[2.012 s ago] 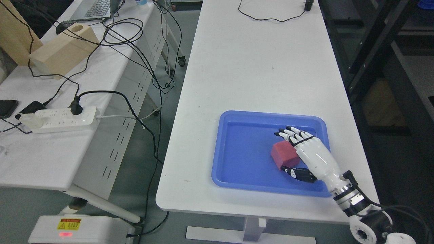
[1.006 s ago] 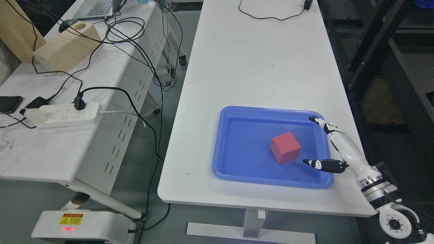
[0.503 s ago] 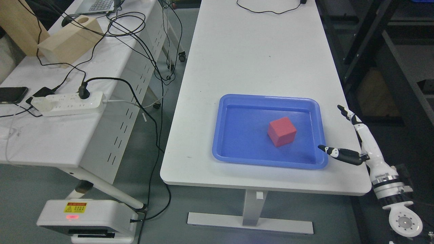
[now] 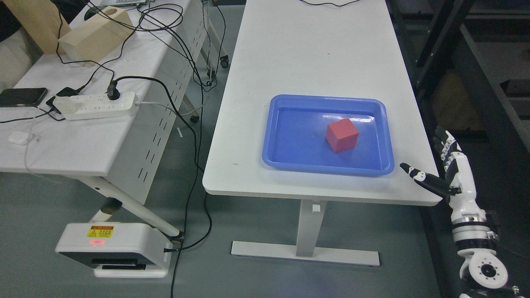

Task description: Pick pink block from left shelf to tray

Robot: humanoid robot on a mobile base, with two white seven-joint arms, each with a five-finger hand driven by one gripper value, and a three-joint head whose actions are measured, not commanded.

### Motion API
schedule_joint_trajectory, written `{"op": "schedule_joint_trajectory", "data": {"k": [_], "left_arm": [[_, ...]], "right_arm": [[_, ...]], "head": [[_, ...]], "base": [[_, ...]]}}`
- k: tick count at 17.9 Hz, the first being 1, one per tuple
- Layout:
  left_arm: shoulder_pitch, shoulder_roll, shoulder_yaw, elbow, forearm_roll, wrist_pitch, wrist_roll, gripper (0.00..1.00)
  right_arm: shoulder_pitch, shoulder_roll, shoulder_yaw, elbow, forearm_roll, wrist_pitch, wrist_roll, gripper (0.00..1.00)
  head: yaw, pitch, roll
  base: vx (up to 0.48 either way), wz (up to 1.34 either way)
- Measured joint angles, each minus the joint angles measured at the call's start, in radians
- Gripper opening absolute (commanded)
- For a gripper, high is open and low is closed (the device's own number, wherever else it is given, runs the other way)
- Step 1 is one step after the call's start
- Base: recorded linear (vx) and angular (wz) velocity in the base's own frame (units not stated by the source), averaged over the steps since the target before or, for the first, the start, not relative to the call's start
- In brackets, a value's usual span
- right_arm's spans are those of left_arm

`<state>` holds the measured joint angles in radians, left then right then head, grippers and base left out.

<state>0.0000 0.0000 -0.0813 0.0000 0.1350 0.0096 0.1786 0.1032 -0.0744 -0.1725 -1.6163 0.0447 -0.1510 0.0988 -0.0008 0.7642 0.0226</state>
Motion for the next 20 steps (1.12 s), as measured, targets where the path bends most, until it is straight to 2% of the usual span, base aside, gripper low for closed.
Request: {"op": "schedule_joint_trajectory", "data": {"k": [7,20], "left_arm": [[0.0,0.0,0.0,0.0,0.0,0.0,0.0,1.0],[0.0,0.0,0.0,0.0,0.0,0.0,0.0,1.0]], "right_arm": [[0.009,0.037,0.011,0.0,-0.108,0.022,0.009,0.99],[0.021,0.065,0.052,0.001,-0.14,0.024,0.022,0.99]], "head": [[0.0,0.0,0.0],[0.0,0.0,0.0]], "base": [[-0.167,-0.04],[-0.138,-0.01]]}}
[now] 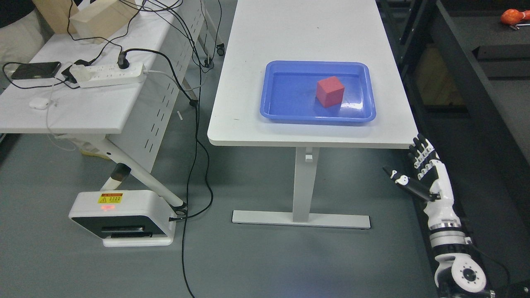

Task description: Pick pink block from left shelf to tray

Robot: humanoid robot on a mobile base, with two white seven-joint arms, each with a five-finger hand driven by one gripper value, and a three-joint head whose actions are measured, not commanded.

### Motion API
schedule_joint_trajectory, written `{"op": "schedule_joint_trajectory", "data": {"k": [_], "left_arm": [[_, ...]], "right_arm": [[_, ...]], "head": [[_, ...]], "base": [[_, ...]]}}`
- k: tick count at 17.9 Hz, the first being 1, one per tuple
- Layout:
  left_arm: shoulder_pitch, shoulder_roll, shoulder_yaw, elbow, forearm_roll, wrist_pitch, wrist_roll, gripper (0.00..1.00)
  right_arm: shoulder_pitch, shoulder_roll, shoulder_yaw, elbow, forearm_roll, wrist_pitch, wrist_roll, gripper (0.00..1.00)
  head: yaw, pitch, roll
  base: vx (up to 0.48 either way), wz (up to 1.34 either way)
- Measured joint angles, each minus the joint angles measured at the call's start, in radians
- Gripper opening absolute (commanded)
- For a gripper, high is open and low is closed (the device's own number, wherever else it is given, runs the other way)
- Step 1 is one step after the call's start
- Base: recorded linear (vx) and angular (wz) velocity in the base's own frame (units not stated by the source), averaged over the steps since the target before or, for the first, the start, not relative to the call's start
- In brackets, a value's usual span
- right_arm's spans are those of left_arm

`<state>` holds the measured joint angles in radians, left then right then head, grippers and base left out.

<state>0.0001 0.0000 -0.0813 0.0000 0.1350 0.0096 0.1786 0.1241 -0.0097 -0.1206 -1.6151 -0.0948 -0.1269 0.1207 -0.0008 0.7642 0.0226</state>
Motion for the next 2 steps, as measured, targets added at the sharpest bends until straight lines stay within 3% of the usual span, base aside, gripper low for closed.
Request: {"op": "schedule_joint_trajectory", "data": {"k": [2], "left_arm": [[0.0,0.0,0.0,0.0,0.0,0.0,0.0,1.0]], "right_arm": [[0.001,0.002,0.003,0.0,-0.001,0.0,0.0,0.99]], "head": [[0.0,0.0,0.0]], "base": [[-0.076,0.01]]}}
